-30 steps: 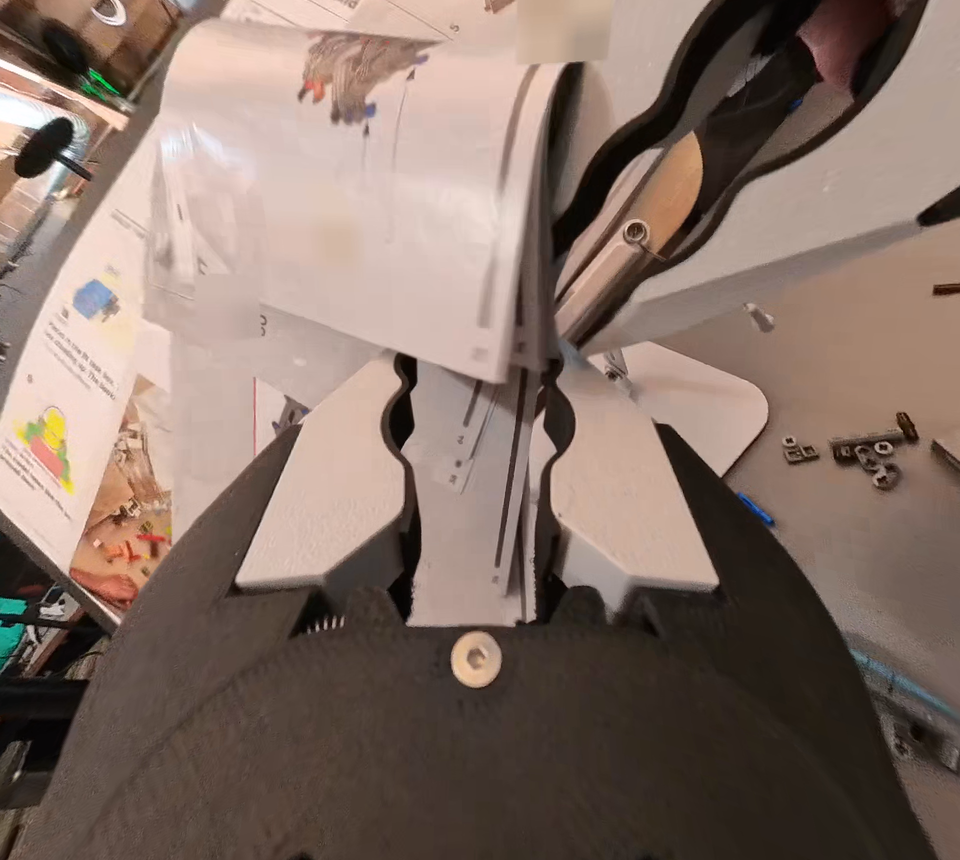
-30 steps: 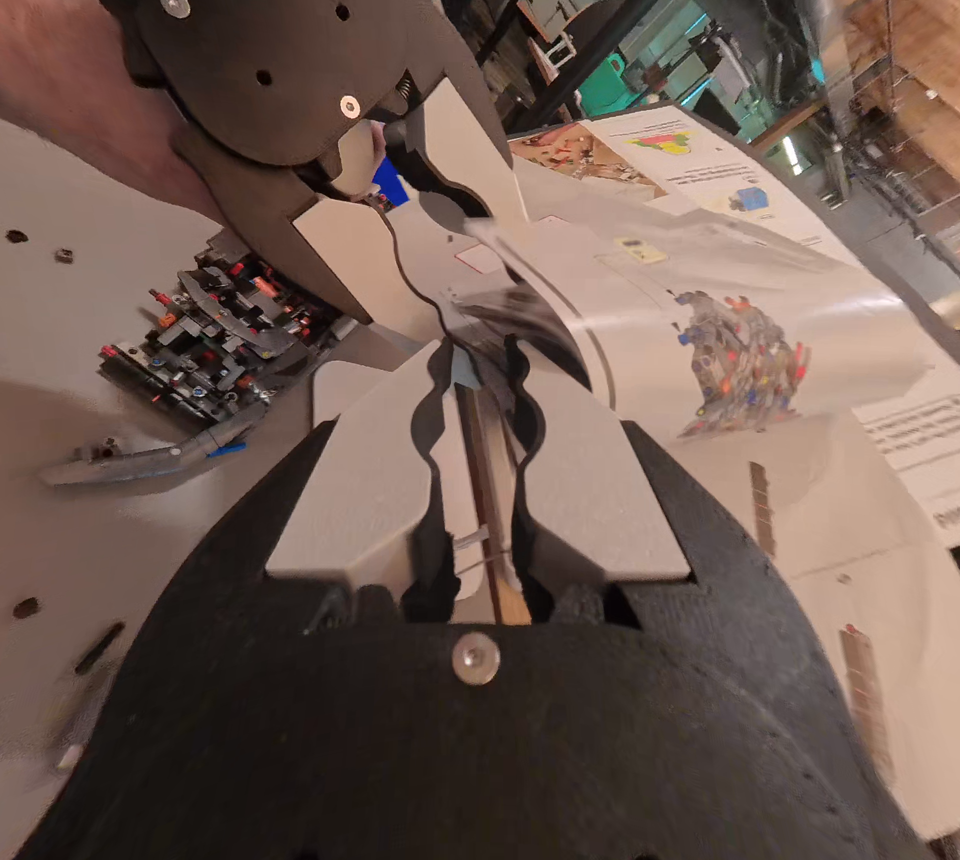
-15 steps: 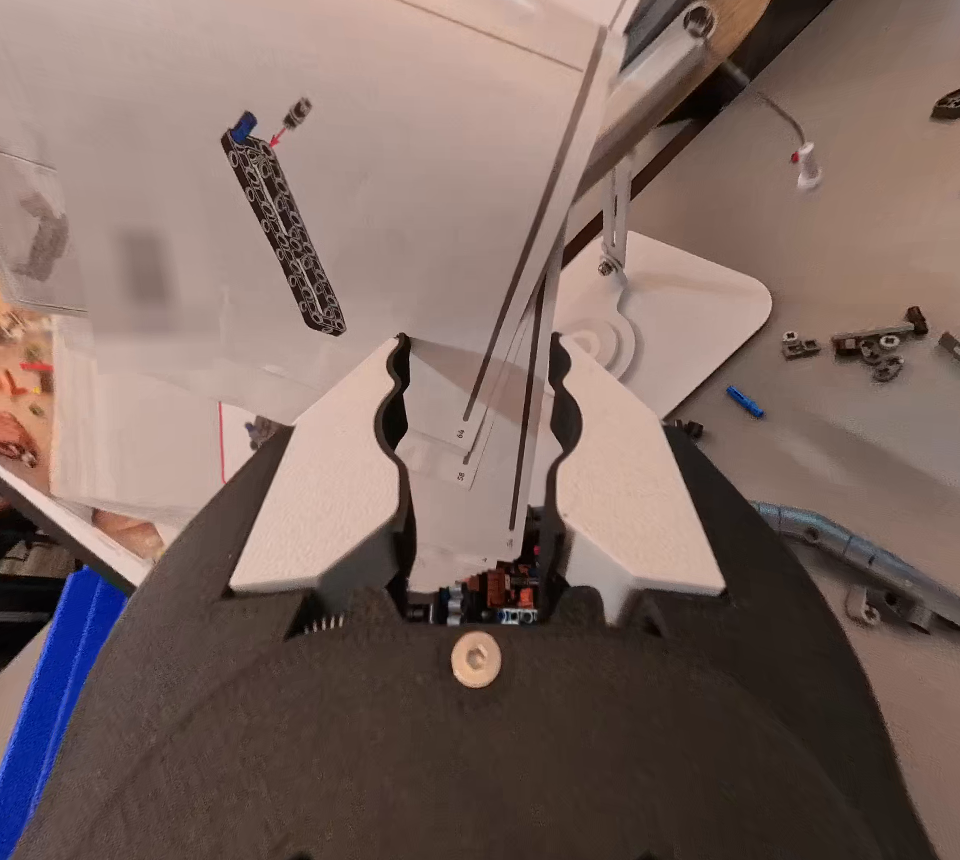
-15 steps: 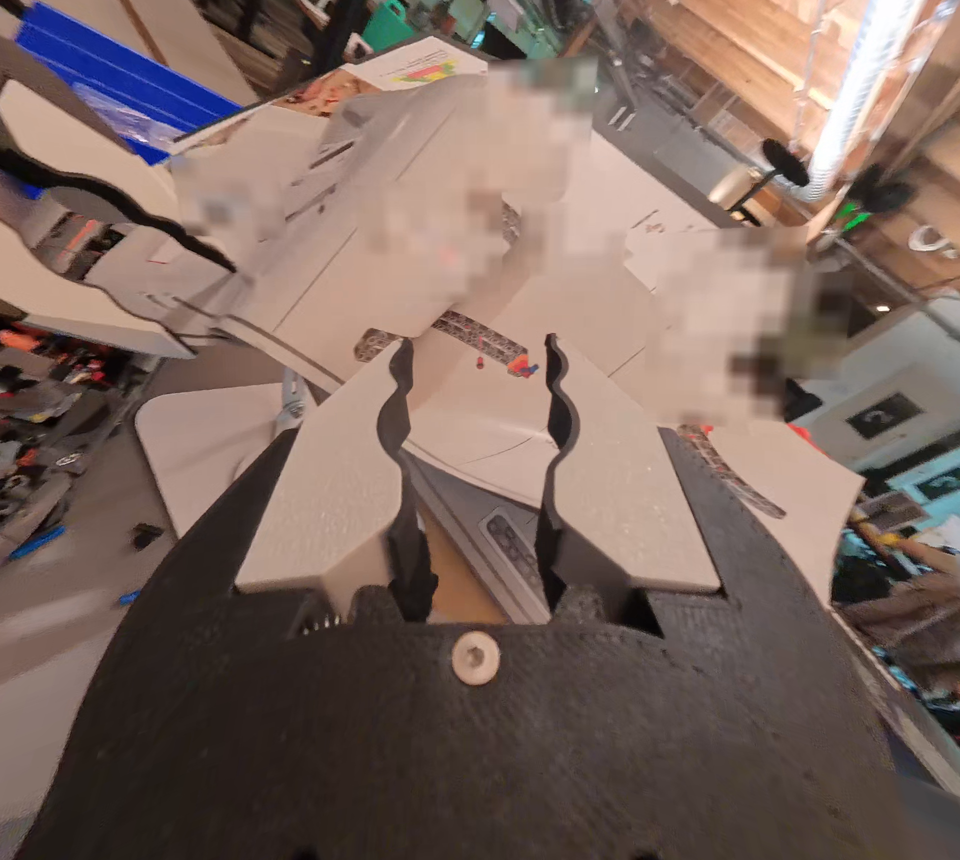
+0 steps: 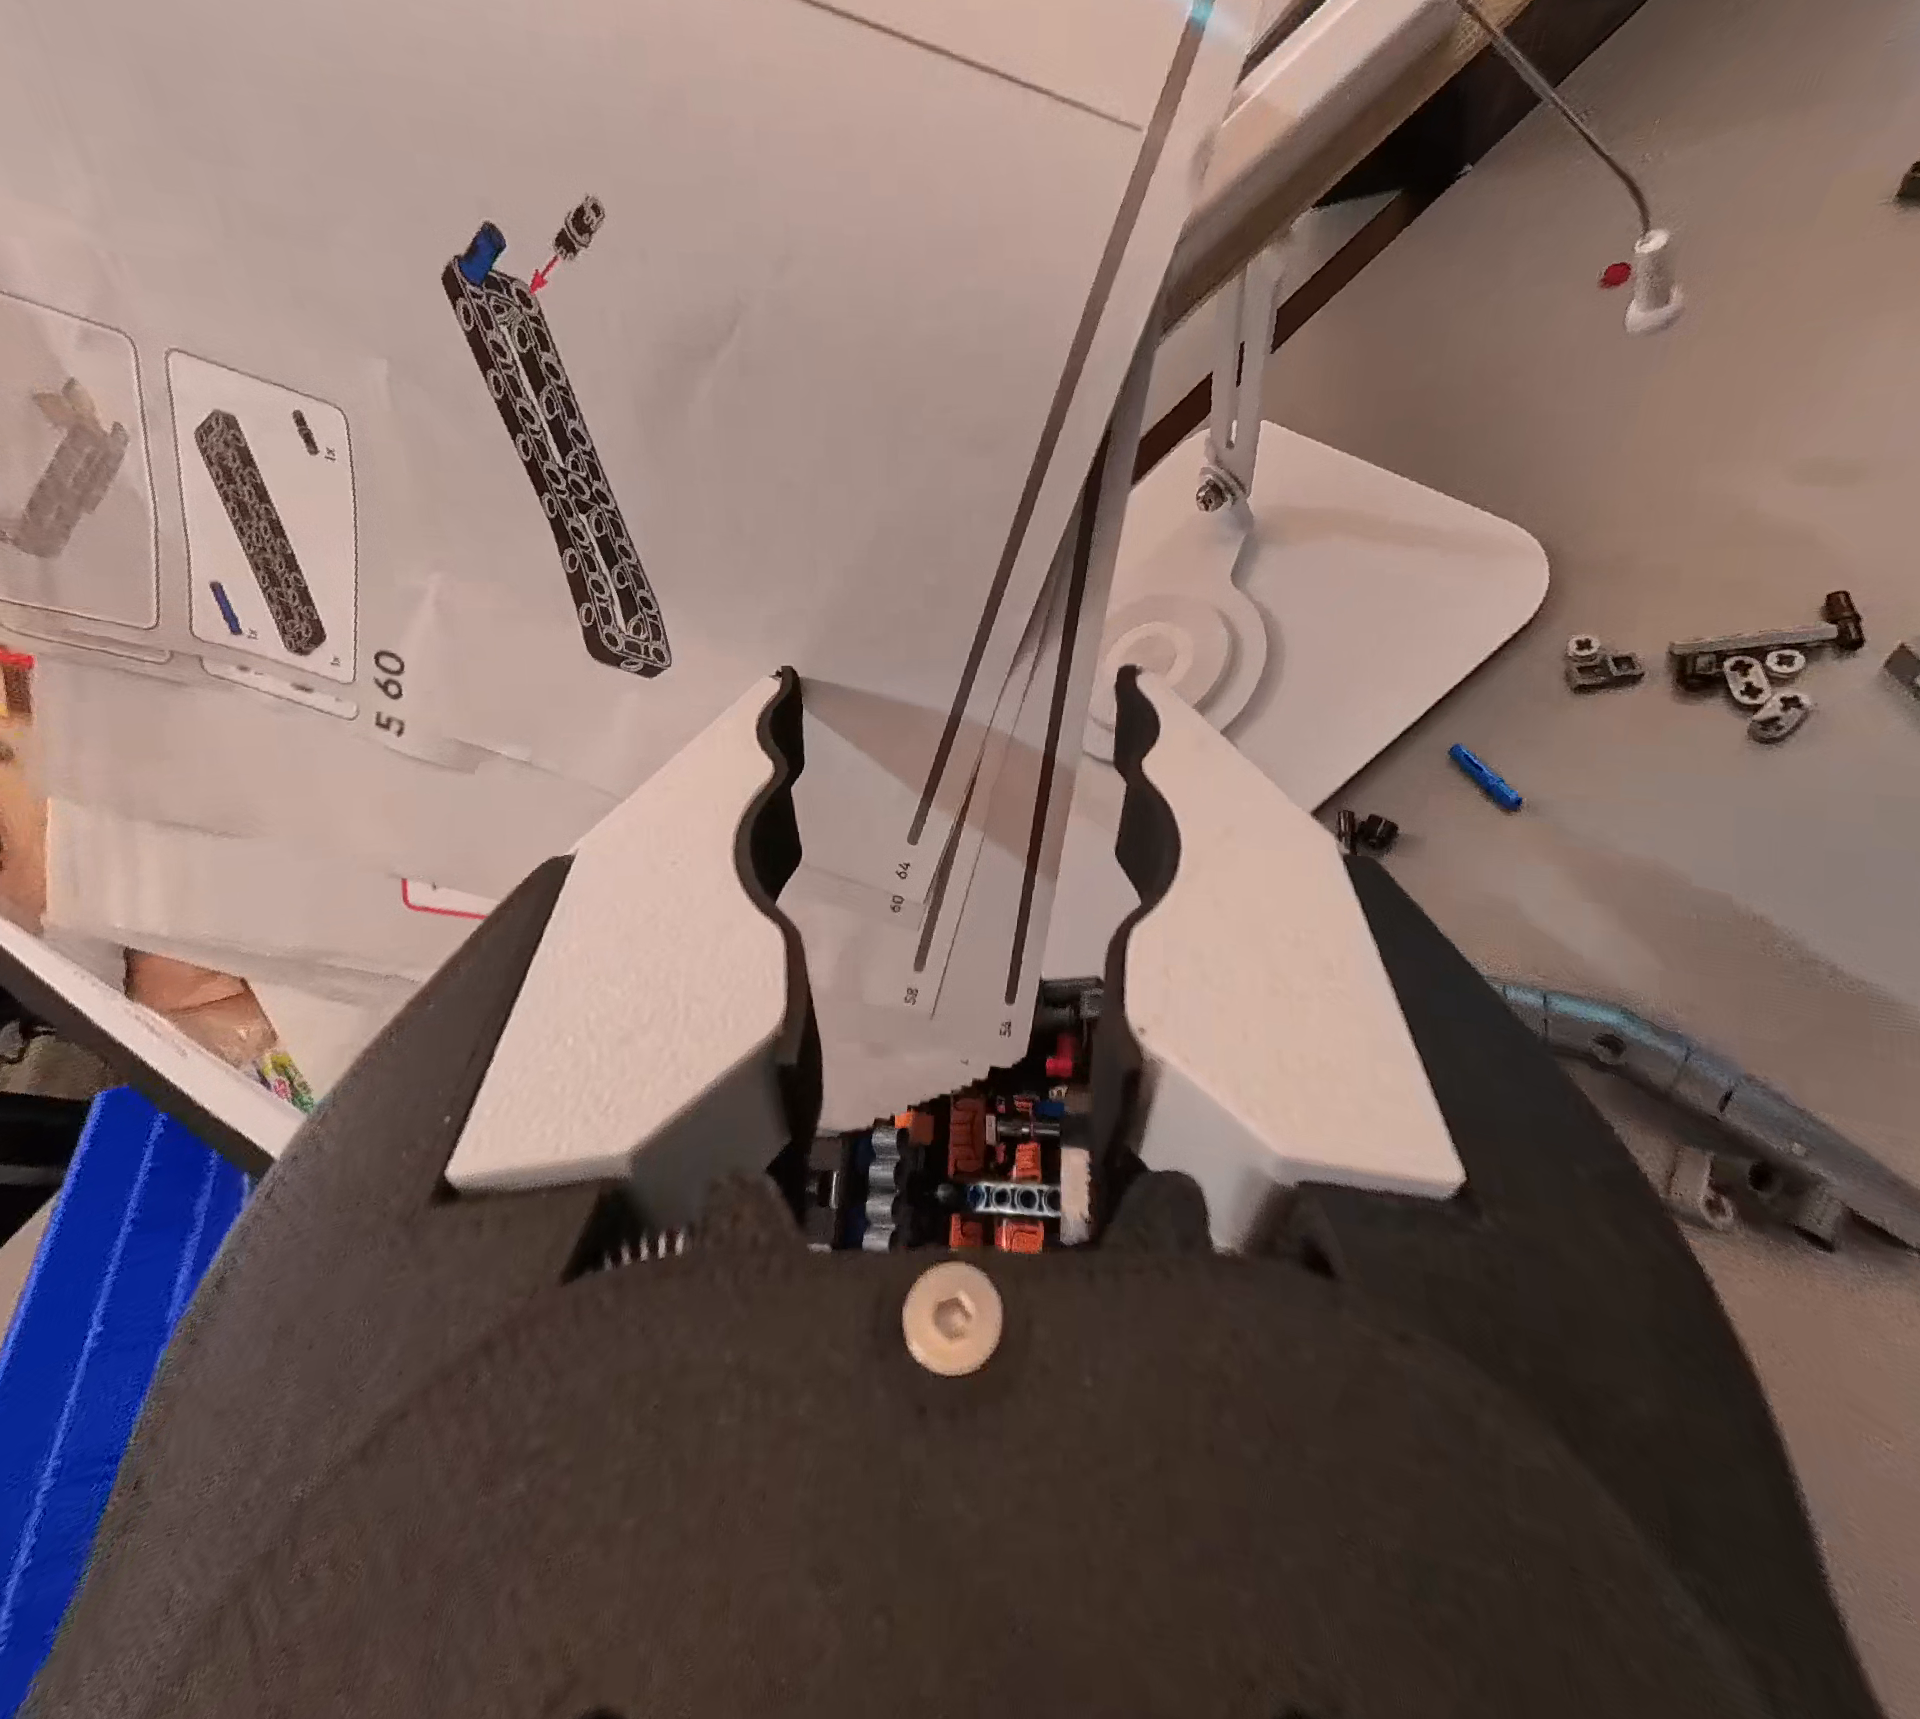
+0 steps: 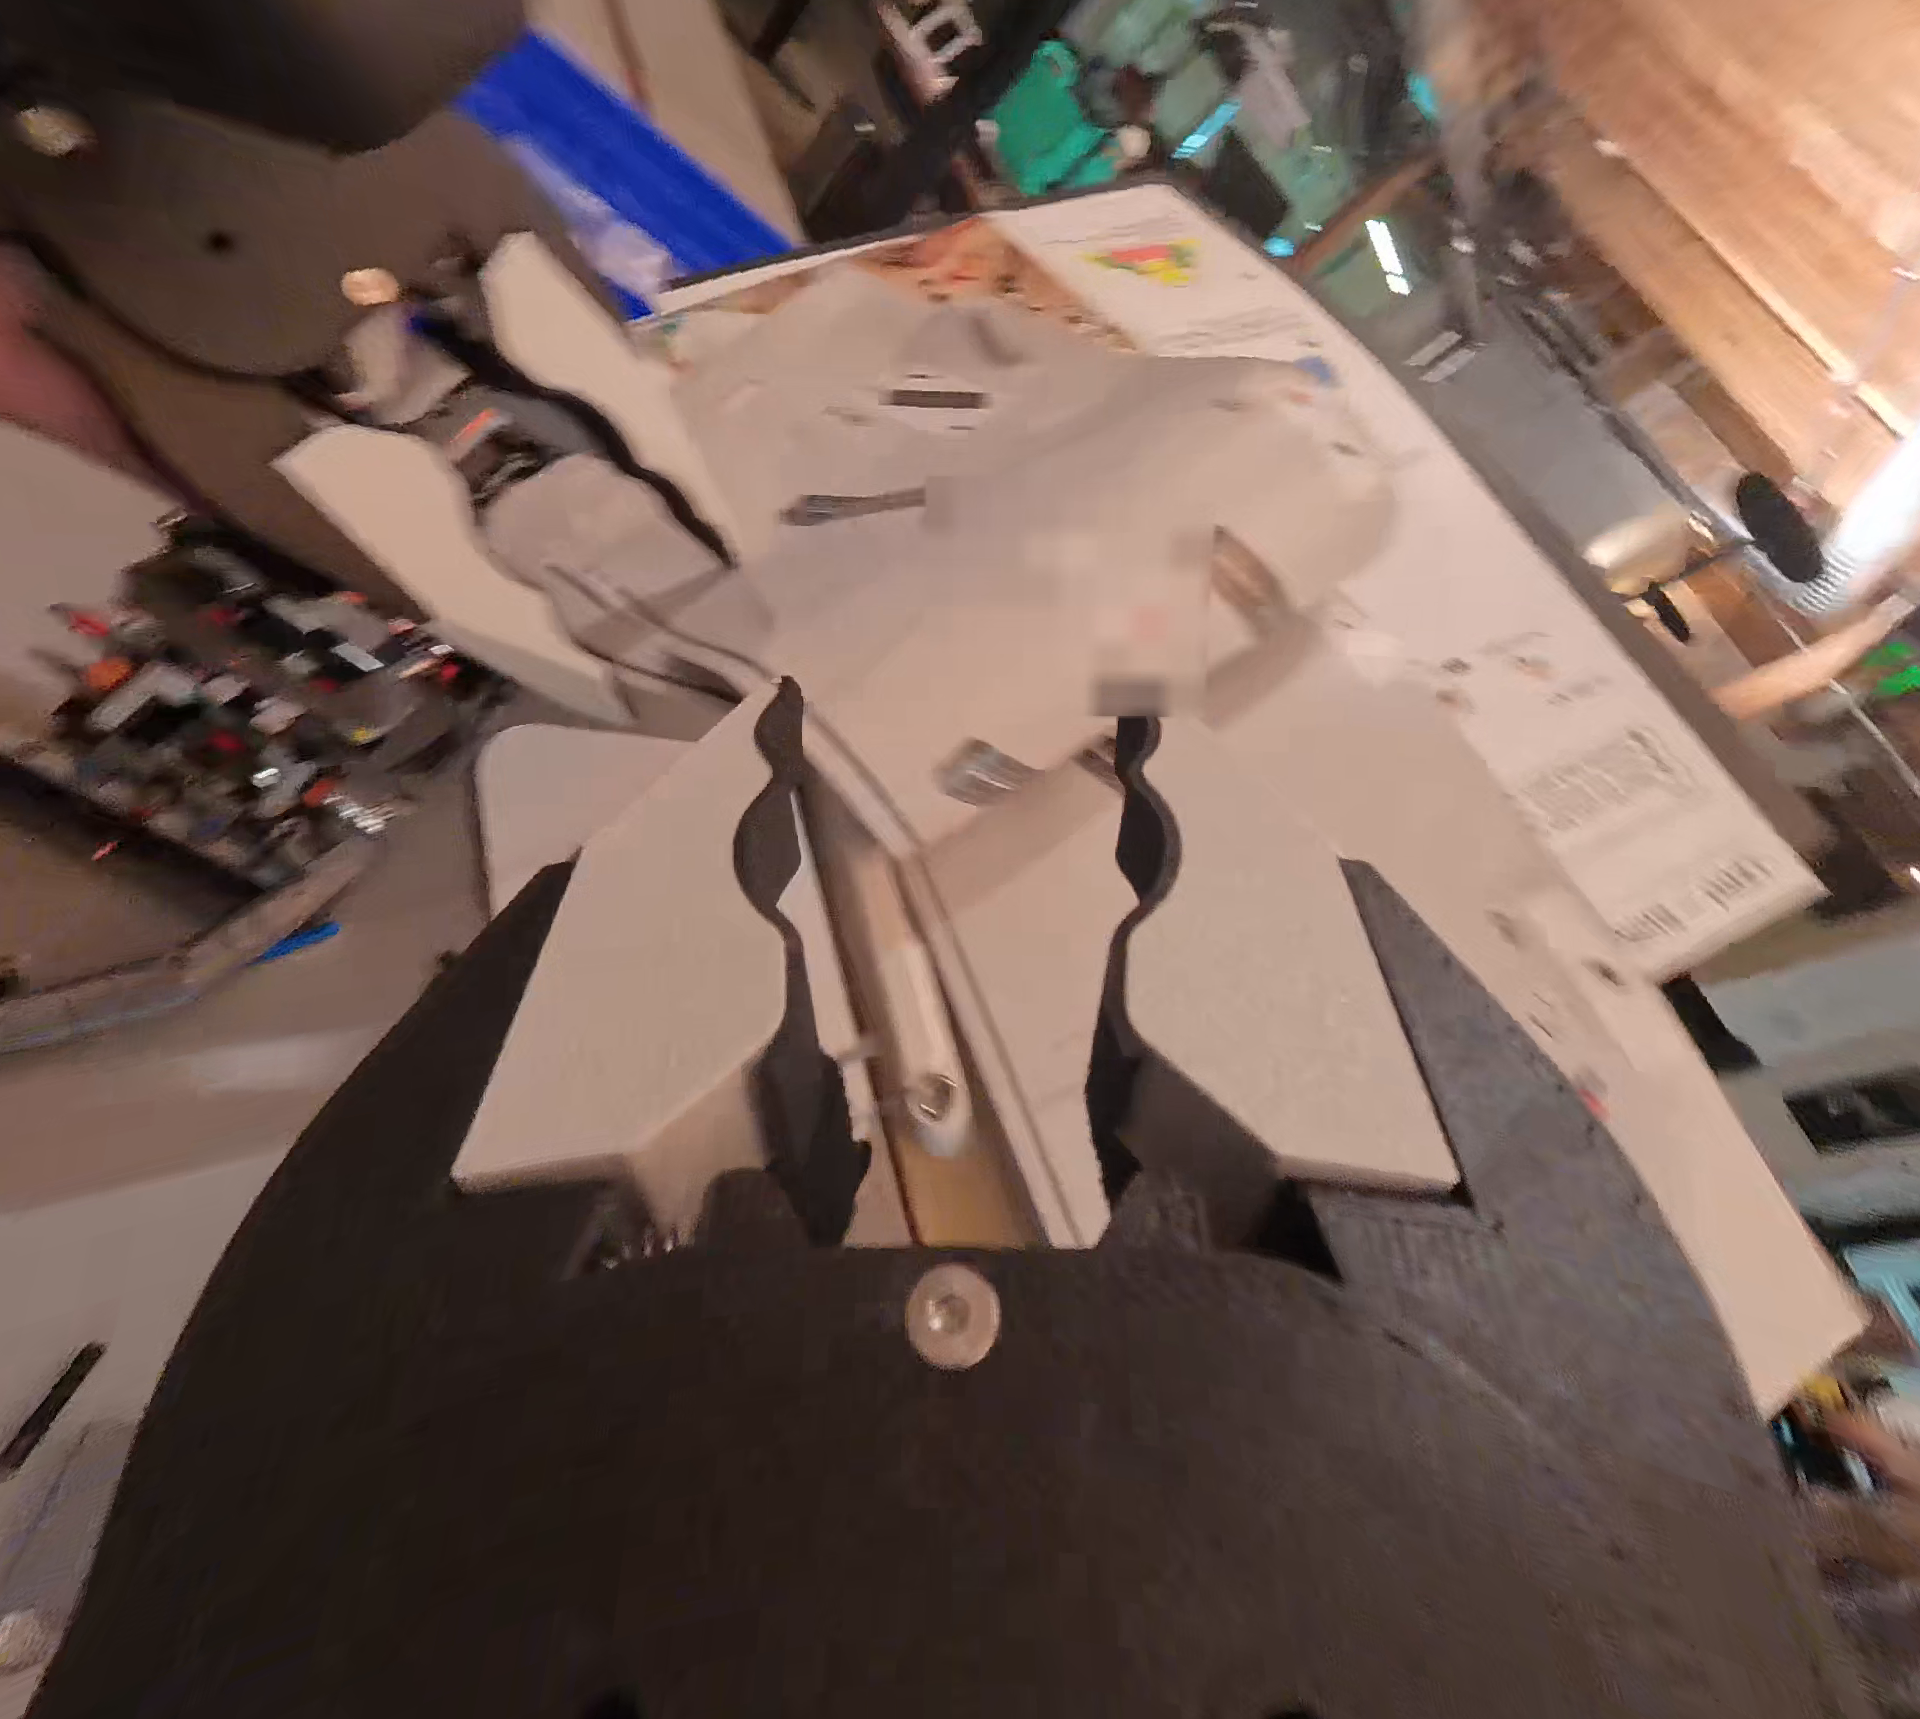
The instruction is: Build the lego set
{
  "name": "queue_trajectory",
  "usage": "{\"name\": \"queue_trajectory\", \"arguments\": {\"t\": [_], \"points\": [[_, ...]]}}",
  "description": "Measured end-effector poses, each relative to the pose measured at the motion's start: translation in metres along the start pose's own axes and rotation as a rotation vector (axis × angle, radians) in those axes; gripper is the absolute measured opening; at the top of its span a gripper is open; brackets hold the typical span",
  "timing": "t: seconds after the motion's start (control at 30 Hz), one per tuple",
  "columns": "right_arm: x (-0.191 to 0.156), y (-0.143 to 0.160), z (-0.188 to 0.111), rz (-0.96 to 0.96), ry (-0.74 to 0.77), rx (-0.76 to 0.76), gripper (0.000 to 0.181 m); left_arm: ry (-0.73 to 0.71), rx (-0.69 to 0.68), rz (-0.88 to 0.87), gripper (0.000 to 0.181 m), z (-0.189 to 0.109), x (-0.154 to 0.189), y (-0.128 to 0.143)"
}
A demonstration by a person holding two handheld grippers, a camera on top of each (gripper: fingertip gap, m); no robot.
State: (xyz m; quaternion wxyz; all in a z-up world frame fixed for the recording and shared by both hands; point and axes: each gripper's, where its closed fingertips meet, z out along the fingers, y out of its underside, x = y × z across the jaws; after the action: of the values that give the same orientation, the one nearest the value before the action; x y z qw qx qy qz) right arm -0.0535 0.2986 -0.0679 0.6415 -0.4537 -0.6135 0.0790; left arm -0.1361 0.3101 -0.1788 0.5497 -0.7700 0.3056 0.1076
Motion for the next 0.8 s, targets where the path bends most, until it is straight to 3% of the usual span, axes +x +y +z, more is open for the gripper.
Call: {"name": "queue_trajectory", "arguments": {"t": [0.07,0.2,0.5,0.67,0.8], "points": [[-0.025,0.004,0.015,-0.049,-0.052,-0.029,0.057,-0.001,0.011,0.009,0.058,0.000,0.002,-0.004],[-0.038,0.017,0.033,-0.044,-0.032,-0.078,0.052,0.000,0.042,0.060,0.057,-0.003,0.008,-0.014],[-0.015,0.040,0.034,0.143,0.010,-0.123,0.017,-0.025,0.098,0.113,0.061,-0.006,0.010,-0.022],[-0.002,0.041,0.026,0.187,0.033,-0.097,0.015,-0.017,0.078,0.088,0.059,-0.005,0.005,-0.013],[0.039,0.048,0.010,0.278,0.227,-0.070,0.029,-0.012,0.048,0.073,0.058,-0.001,0.003,-0.004]]}}
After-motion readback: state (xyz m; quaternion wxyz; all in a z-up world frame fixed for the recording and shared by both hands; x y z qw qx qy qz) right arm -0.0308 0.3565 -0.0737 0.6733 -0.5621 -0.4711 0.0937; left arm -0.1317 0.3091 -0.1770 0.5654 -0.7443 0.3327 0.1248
